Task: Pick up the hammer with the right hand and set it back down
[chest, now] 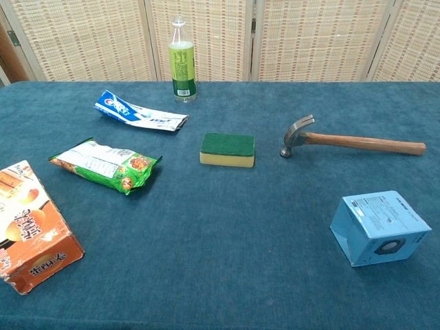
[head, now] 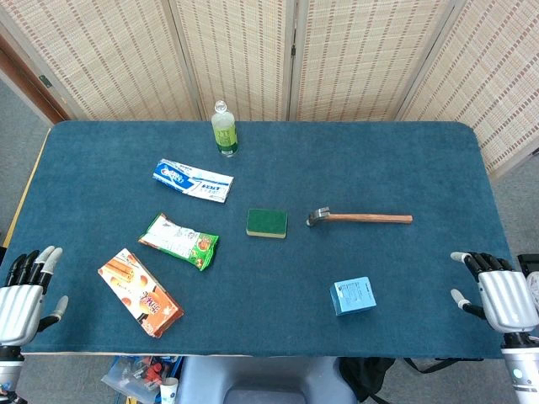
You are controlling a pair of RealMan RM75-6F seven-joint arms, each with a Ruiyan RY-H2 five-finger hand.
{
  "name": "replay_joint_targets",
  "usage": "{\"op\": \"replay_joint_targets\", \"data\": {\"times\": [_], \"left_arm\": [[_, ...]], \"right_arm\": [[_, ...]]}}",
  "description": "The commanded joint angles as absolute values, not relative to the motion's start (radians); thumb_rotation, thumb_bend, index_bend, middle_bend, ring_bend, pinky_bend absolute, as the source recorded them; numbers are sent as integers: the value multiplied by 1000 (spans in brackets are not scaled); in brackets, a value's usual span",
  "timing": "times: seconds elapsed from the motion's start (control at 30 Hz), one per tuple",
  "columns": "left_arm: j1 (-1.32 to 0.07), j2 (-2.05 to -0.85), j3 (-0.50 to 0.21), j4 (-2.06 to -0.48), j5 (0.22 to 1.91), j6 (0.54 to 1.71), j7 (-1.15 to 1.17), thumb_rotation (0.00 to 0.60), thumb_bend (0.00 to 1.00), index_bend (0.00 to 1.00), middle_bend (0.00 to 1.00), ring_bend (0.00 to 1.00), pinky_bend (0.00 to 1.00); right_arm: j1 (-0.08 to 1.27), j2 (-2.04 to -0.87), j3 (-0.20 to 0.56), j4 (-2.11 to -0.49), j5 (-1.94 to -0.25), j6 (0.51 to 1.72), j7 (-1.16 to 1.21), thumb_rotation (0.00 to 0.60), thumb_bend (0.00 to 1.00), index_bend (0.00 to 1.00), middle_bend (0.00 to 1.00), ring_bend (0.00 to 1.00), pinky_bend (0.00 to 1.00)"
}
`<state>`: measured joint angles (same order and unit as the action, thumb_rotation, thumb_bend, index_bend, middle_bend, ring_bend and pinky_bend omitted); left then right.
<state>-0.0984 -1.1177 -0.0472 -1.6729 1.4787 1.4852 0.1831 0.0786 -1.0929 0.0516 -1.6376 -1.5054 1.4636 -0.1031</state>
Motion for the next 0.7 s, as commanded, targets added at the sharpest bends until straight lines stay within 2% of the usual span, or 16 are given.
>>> {"op": "replay_joint_targets", "data": {"times": [0.03, 0.43, 0.7], "left_arm": [[-99, -1120, -47, -1671, 1480, 1485, 182, 600, 348, 0, 0, 0, 0], [-93, -1124, -45, -1669, 1495, 1503, 172, 600, 348, 0, 0, 0, 0], [-89, -1128, -43, -1664, 1502, 1511, 162, 600, 348, 0, 0, 0, 0]], "right_arm": [[78, -1096, 53, -1635, -1506, 1467, -104, 600, 209, 279, 327, 275, 333], [89, -1100, 57, -1626, -1512, 1459, -96, 600, 209, 279, 327, 275, 333], [166, -1074, 89, -1662, -1505, 1370, -136, 600, 213, 279, 327, 243, 333]]}}
